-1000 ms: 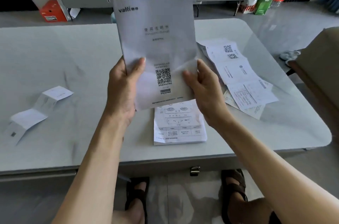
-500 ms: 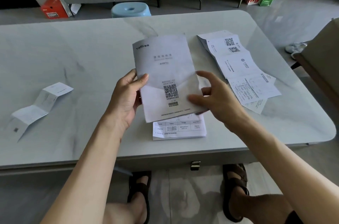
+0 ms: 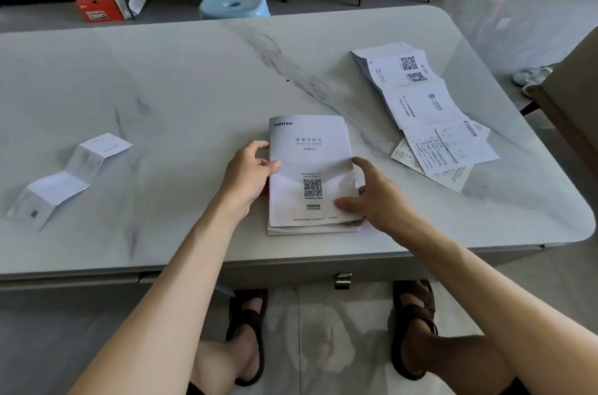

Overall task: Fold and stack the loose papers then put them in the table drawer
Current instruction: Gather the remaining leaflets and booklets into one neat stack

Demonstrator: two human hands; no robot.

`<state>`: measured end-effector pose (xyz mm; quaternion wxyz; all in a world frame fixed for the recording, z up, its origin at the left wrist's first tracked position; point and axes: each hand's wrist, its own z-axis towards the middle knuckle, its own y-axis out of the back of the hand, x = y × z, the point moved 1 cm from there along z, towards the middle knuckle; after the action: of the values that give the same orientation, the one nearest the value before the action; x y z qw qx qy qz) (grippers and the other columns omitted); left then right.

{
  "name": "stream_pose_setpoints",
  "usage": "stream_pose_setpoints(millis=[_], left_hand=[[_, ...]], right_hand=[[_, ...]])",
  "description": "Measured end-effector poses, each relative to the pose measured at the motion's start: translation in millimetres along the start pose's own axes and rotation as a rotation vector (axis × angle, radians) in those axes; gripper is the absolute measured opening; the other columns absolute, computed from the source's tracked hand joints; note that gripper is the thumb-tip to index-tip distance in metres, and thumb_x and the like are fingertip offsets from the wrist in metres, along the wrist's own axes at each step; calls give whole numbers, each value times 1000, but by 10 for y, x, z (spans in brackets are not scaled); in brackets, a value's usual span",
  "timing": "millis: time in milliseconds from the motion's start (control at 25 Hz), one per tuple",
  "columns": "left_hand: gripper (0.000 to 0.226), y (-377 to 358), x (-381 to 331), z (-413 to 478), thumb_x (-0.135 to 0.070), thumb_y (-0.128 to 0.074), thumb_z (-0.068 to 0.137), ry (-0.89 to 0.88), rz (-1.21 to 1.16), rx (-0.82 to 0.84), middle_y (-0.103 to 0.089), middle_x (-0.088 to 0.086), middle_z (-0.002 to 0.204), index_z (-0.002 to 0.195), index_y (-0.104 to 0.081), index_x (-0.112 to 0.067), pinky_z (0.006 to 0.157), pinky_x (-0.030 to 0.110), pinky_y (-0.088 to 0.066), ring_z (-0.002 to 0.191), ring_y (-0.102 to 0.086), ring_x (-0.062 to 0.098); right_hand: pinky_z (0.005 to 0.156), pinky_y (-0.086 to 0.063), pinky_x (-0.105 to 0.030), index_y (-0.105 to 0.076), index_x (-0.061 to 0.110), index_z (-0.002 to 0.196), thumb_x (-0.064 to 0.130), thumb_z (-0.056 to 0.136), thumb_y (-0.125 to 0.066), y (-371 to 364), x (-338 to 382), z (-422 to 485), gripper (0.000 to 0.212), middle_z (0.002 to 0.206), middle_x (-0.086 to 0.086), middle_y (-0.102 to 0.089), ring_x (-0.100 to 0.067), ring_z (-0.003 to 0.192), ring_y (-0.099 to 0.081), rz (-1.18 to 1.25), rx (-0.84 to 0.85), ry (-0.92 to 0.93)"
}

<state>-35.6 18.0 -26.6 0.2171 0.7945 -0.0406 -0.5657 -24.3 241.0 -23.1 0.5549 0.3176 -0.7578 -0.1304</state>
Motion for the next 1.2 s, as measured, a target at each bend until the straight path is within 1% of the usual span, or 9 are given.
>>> stream_pose_setpoints(millis=[120,320,440,600,720,920,1040,1120,1200], left_hand=[[46,-18,65,27,-9,-66,86,27,30,-1,-62,2,83,129,-55,-19,92,49,-53,88,-63,26],[45,-29,65,14,-8,-67,85,29,61,-21,-63,4,84,127,-56,-21,93,50,-53,96,-65,30],[47,-32,69,2,-8,-68,85,10,89,-42,-63,2,81,128,-55,-22,91,48,-54,96,-65,29],[48,-35,59,-9,-8,-67,85,2,90,-63,-64,2,79,128,-54,-24,87,46,-55,92,-66,28],[48,-36,43,-31,-7,-66,85,-4,94,-69,-64,1,77,127,-55,-26,83,40,-56,86,-64,25],[40,-44,-51,-116,-7,-63,86,-81,256,-89,-60,0,75,122,-60,-24,60,15,-40,74,-59,16],[48,-67,-94,-167,-15,-65,86,-215,626,-110,-57,9,116,132,-55,-23,83,29,-44,109,-58,30],[65,-108,-97,-193,-22,-71,84,-303,732,-27,-34,11,150,143,-45,-20,104,37,-38,134,-38,32],[82,-156,-94,-219,-36,-74,81,-332,740,159,-13,12,161,150,-34,-17,116,35,-23,147,-16,28]], right_hand=[[53,-43,-27,-34,33,143,17,77,-74,-8,-6,6,79,90,-12,-70,-28,76,-65,-7,-9,6],[46,-39,-25,-46,19,134,17,77,-74,-10,42,-24,64,82,-7,-63,-23,70,-58,-113,-16,20],[61,-52,-36,-42,17,136,25,76,-74,-59,40,-11,68,92,-12,-64,-32,81,-62,-254,-48,35],[79,-52,-39,-25,26,149,37,77,-74,-69,44,-3,88,104,-12,-65,-32,86,-65,-417,-54,46],[79,-52,-38,-26,28,150,41,77,-74,-35,68,-10,89,104,-12,-66,-30,83,-67,-414,-31,63],[74,-38,-34,-31,25,148,48,82,-69,-28,123,-64,80,117,-12,-60,-34,110,-58,-664,-53,79],[86,-40,-36,-44,19,136,50,77,-72,-18,116,-55,72,128,-8,-46,-30,122,-45,-687,-78,153],[104,-35,-38,-41,14,139,43,79,-74,-32,84,-7,74,148,-9,-30,-28,136,-29,-642,-24,228],[116,-21,-35,-31,12,146,35,83,-72,-40,72,27,79,159,-8,-17,-26,146,-14,-584,57,261]])
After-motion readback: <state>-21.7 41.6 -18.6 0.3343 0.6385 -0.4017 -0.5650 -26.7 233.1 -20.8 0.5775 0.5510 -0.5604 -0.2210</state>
